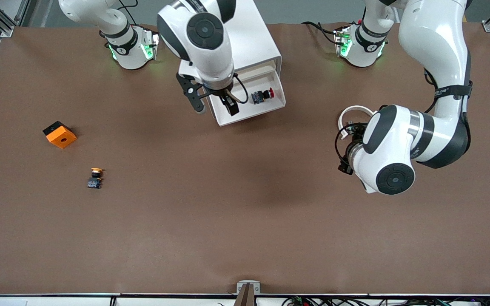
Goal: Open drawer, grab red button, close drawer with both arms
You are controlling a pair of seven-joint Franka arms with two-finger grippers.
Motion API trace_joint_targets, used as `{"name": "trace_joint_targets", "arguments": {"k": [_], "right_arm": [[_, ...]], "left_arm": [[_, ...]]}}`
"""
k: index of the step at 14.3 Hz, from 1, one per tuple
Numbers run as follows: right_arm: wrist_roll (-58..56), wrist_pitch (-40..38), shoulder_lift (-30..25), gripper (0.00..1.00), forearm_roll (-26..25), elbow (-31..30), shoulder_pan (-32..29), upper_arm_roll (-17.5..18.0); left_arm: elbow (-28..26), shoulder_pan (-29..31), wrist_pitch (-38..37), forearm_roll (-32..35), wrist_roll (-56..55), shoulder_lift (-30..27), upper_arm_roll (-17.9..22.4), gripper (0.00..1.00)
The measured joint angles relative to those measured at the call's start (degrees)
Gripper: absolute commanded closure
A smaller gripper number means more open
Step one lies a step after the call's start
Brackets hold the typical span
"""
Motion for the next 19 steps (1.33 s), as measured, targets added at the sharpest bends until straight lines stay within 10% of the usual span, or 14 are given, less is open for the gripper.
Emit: {"name": "trace_joint_targets", "arguments": {"k": [9, 19], "right_arm": [[6.93, 3.51, 6.38, 0.0, 2.81, 1.24, 4.97, -0.05], [7.62, 6.78, 11.98, 0.0, 4.36, 2.87, 8.17, 0.01]], "left_arm": [[-0.81, 5.14, 5.1, 3.09, 38.84, -9.37, 0.02, 0.0], [-16.0, 8.42, 16.76, 3.09, 63.81, -22.22, -0.1, 0.0]]}}
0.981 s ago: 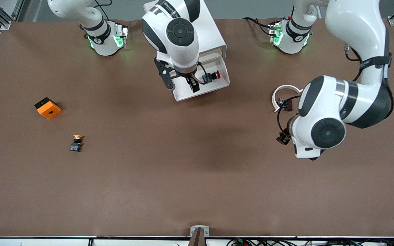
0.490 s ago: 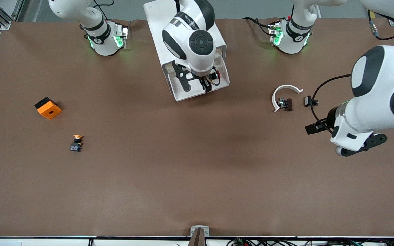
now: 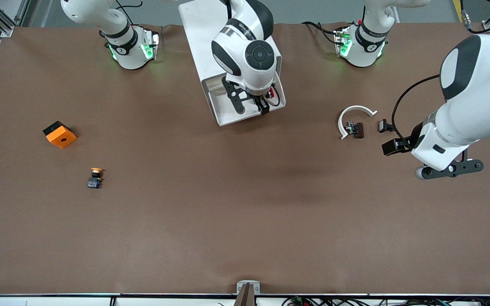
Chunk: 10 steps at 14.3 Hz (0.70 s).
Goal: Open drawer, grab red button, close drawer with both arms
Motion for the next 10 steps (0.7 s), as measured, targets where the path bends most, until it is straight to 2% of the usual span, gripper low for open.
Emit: {"name": "trace_joint_targets", "arguments": {"k": [5, 6, 7, 9, 10], "right_arm": [[0.01, 0.35, 1.23, 0.0, 0.01, 0.05, 0.87, 0.01], [0.01, 0.66, 1.4, 0.11, 0.01, 0.05, 1.01, 0.01], [0.01, 1.02, 1.58, 0.35, 0.01, 0.05, 1.13, 0.01], [-0.09, 2.04, 1.89, 0.91, 0.01, 0.1, 1.5, 0.03], [-0.1, 2.79, 1.96, 1.0, 0.01, 0.16, 1.73, 0.03]], "left_arm": [[1.17, -1.75, 0.65, 0.0, 0.95, -0.85, -0.26, 0.0], [1.16, -1.98, 0.6, 0.0, 0.96, -0.76, -0.31, 0.0], [1.09, -2.0, 0.47, 0.0, 1.01, -0.57, -0.31, 0.0], [0.6, -1.96, 0.35, 0.0, 1.03, -0.02, -0.3, 0.0], [0.45, -1.98, 0.35, 0.0, 1.03, 0.33, -0.3, 0.0]]}}
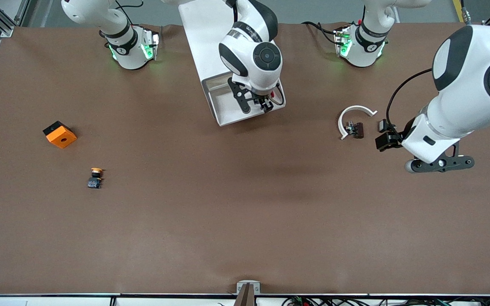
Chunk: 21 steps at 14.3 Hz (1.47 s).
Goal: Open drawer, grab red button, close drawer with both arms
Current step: 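Lift the red button out with the right gripper while the left gripper approaches, then push the drawer shut with the left gripper while the right gripper carries the button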
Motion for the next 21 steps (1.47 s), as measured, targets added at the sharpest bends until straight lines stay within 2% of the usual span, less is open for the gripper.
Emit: {"name": "trace_joint_targets", "arguments": {"k": [5, 11, 13, 17, 21], "right_arm": [[-0.01, 0.42, 0.06, 1.0, 0.0, 0.88, 0.38, -0.02], [-1.99, -2.24, 0.05, 1.0, 0.02, 6.77, -1.28, -0.55], [-8.49, -6.18, 0.01, 1.0, 0.03, 9.41, -3.44, -0.63], [-31.33, -14.09, -2.57, 1.0, 0.02, 12.15, -9.58, -1.42], [-48.36, -19.73, -6.39, 1.0, -0.08, 12.18, -18.68, -1.89]], "left_arm": [[-1.45, -0.13, 1.54, -0.05, 0.0, 1.02, -1.28, 0.0], [-11.1, -0.28, 13.93, -0.06, -0.31, 1.32, -5.98, 0.0], [-14.45, -0.27, 18.2, -0.12, -3.55, 1.37, -8.28, 0.0], [-20.81, -0.86, 27.29, -0.12, -16.35, 1.54, -14.97, 0.0], [-23.57, -3.89, 30.75, -0.12, -23.7, 3.09, -17.03, 0.0]]}}
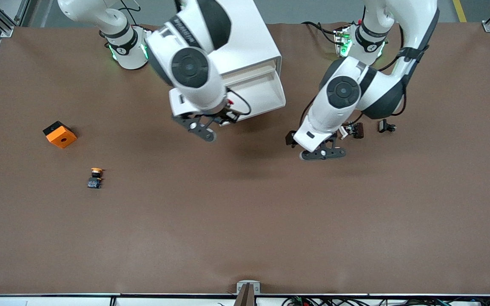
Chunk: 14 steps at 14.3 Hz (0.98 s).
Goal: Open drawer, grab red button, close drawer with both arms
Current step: 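Push the drawer shut with the left gripper while the right gripper carries the button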
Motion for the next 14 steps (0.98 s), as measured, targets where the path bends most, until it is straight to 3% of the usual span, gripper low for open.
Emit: {"name": "trace_joint_targets", "arguments": {"k": [6, 9, 12, 14], "right_arm": [[-22.76, -0.81, -0.32, 1.0, -6.1, -3.03, -9.72, -0.13], [-31.25, 1.09, -0.33, 1.0, -7.55, -4.44, -14.23, -0.17], [-37.18, 7.78, -1.41, 1.0, -9.77, -9.77, -17.85, -0.18], [-40.97, 15.21, -3.54, 1.0, -10.78, -16.98, -19.81, -0.22]], "left_arm": [[1.7, -7.0, 3.13, -0.17, -9.05, 6.22, -0.21, 0.0], [2.63, -9.2, 3.14, -3.92, -12.44, 8.78, -0.74, 0.0], [2.96, -12.84, 2.79, -5.38, -18.3, 9.76, -0.98, 0.0], [3.03, -14.7, 2.55, -5.44, -22.32, 10.11, -1.08, 0.0]]}}
